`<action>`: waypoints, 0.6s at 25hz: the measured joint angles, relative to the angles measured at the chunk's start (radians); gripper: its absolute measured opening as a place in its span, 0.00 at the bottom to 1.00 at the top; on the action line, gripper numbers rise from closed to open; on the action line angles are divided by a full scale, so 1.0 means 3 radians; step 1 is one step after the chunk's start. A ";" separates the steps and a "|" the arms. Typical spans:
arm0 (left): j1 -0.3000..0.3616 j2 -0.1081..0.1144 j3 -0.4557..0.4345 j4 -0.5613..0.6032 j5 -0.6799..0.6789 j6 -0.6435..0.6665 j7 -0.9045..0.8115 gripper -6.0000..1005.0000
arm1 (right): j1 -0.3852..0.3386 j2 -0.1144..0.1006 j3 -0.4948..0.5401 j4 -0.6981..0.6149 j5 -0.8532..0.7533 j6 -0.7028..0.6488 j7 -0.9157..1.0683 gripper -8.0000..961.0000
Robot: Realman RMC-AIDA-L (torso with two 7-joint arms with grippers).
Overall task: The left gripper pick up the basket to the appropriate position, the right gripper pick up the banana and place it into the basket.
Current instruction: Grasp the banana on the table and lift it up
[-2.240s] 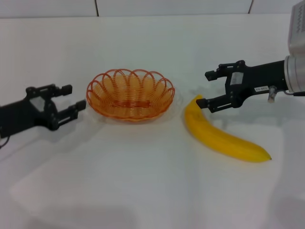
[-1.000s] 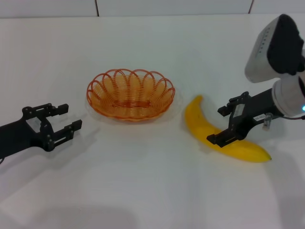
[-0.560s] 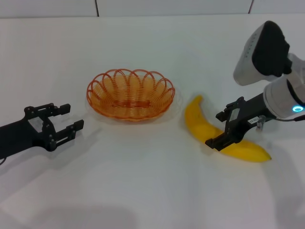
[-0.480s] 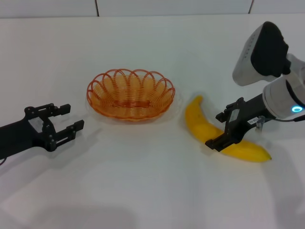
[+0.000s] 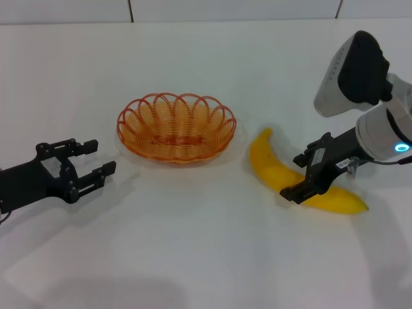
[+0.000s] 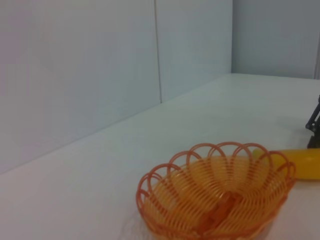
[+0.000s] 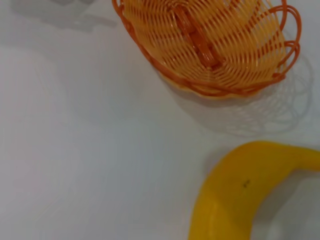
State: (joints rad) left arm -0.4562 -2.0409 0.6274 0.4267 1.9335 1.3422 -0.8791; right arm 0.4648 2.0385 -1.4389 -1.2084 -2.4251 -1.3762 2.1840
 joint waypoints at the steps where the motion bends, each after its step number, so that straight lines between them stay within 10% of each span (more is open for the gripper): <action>1: -0.0001 0.0000 0.0000 0.0000 0.0000 -0.0002 0.0000 0.56 | 0.0000 0.0000 0.0000 0.0001 0.0000 -0.0002 0.0008 0.83; 9: -0.0003 0.0002 0.0000 -0.0004 0.0000 -0.0008 0.0001 0.56 | 0.0000 -0.0004 0.0022 -0.0003 0.0000 -0.0031 0.0021 0.79; 15: -0.0003 0.0003 0.0000 -0.0006 -0.0002 -0.0010 0.0001 0.56 | 0.0000 -0.0005 0.0035 -0.0029 0.0001 -0.0035 0.0019 0.55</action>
State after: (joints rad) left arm -0.4572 -2.0400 0.6274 0.4249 1.9329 1.3391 -0.8789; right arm 0.4648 2.0370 -1.4285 -1.2171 -2.4246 -1.3868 2.1898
